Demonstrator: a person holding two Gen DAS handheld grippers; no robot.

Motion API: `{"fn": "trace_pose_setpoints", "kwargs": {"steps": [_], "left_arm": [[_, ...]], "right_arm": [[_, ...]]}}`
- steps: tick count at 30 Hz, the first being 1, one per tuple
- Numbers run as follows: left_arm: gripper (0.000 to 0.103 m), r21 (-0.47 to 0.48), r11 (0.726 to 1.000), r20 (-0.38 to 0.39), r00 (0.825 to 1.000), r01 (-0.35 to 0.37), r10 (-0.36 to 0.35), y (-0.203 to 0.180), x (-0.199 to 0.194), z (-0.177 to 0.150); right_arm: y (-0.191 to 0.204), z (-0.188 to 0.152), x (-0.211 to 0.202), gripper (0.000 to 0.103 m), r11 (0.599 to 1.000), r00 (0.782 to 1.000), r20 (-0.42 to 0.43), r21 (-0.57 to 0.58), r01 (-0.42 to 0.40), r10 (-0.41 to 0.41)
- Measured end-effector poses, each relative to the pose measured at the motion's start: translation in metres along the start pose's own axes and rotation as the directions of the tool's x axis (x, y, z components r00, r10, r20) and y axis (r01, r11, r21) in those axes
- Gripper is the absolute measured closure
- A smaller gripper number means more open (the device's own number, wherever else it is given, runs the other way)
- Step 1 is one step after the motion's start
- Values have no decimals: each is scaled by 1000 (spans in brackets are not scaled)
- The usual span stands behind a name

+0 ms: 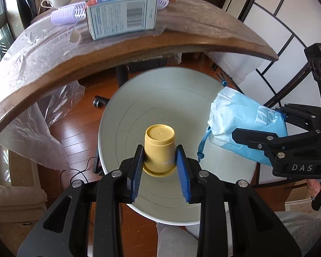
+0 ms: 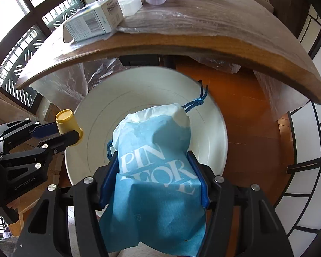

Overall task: Collect trash
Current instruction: 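Carry the yellow cup and blue bag over the white bin with both tools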

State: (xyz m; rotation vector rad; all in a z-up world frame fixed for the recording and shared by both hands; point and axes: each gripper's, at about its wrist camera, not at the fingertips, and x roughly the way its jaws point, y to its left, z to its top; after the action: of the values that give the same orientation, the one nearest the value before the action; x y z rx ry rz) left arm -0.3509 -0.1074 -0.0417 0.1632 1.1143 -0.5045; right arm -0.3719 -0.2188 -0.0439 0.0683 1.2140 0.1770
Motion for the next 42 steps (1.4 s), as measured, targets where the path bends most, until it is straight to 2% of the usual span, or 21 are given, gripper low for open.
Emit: {"fn": "trace_pose_setpoints", "kwargs": {"steps": [12,16,27,42], "left_arm": [[70,-27,999,-73,997,-26,24,-4,34,5],[70,-28,999,-92,995,-40,38,-4,44,5],[70,-30,997,-139,988,-66,61,2,66,5],[70,-9,997,-182,981,-72,69,6,86,10]], "right_arm": [[-16,11,27,43,999,998,-55,-51,-18,15],[-12,13,34,43,997,995,-86,-64,-47,41],[-9,17,57,43,991,992,-127,-130,-36,19],[-21,25,77,43,992,986,-169,-121,-34,13]]}}
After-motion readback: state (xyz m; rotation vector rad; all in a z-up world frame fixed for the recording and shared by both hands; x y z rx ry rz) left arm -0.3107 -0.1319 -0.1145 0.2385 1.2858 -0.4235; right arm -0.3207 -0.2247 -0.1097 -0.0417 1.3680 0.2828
